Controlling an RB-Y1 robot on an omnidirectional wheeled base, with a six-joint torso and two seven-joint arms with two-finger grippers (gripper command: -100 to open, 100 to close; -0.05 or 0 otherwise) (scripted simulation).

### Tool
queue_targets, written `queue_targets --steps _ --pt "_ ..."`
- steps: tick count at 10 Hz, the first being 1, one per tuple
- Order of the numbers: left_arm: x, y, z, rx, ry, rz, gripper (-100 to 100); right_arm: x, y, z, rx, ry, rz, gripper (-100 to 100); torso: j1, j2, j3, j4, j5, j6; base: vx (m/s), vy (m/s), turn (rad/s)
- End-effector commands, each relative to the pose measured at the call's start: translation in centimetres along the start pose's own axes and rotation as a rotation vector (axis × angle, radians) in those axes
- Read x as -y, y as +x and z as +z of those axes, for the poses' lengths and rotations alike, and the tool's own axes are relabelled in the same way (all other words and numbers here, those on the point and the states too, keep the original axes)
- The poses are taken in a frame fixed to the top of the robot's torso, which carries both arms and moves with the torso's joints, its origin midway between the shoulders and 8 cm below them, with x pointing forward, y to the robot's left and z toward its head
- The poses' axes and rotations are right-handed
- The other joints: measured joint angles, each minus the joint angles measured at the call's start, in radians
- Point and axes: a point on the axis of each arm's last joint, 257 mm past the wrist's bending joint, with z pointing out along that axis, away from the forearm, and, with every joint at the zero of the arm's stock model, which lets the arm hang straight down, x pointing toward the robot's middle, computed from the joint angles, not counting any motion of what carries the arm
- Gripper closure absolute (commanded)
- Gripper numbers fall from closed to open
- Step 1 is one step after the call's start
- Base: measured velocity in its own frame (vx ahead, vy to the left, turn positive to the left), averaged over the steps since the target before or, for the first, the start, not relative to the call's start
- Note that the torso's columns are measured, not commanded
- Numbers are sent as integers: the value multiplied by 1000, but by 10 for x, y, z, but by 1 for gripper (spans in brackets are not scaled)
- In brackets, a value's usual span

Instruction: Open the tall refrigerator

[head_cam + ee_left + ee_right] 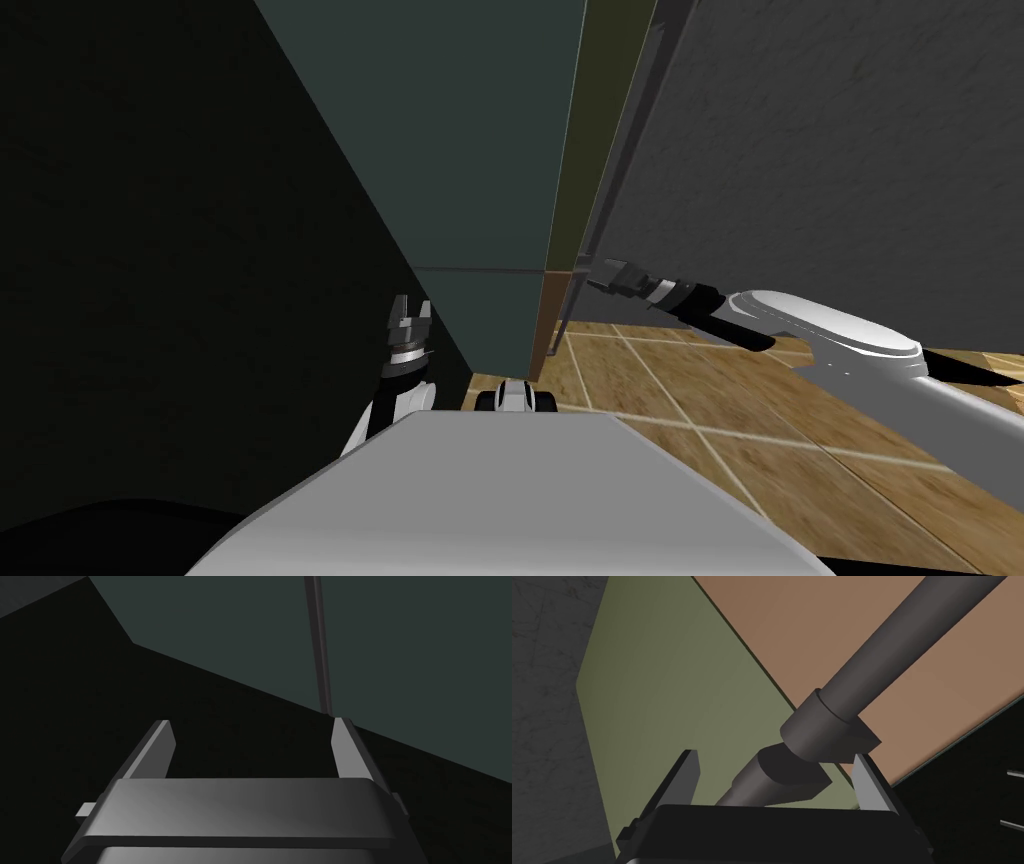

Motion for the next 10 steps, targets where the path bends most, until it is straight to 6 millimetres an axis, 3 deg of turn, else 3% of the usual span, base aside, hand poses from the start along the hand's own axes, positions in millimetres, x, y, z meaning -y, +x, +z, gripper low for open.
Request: queue_targets --steps 1,4,6,7,8,10 --pt "0 0 0 0 0 0 0 15 -5 2 -37 -17 -110 -100 2 0 0 0 1 0 52 161 -139" --pt "0 0 0 0 0 0 0 27 -10 5 -66 -33 -204 -100 0 -2 -2 1 1 -3 45 122 -120" --pt "0 0 0 0 0 0 0 22 -5 3 -68 -36 -181 -100 3 -3 -3 0 2 -5 3 25 -36" --pt "0 0 0 0 0 0 0 22 -4 2 -70 -35 -180 100 1 -3 -2 -1 1 -4 -11 2 -19" --pt "0 0 0 0 0 0 0 39 4 -2 -92 -12 -203 100 1 -3 -3 1 2 -3 -111 -161 285" --pt "0 0 0 -1 0 0 0 55 18 -10 -122 20 -194 100 -5 -4 -5 3 2 -6 -141 -249 419"
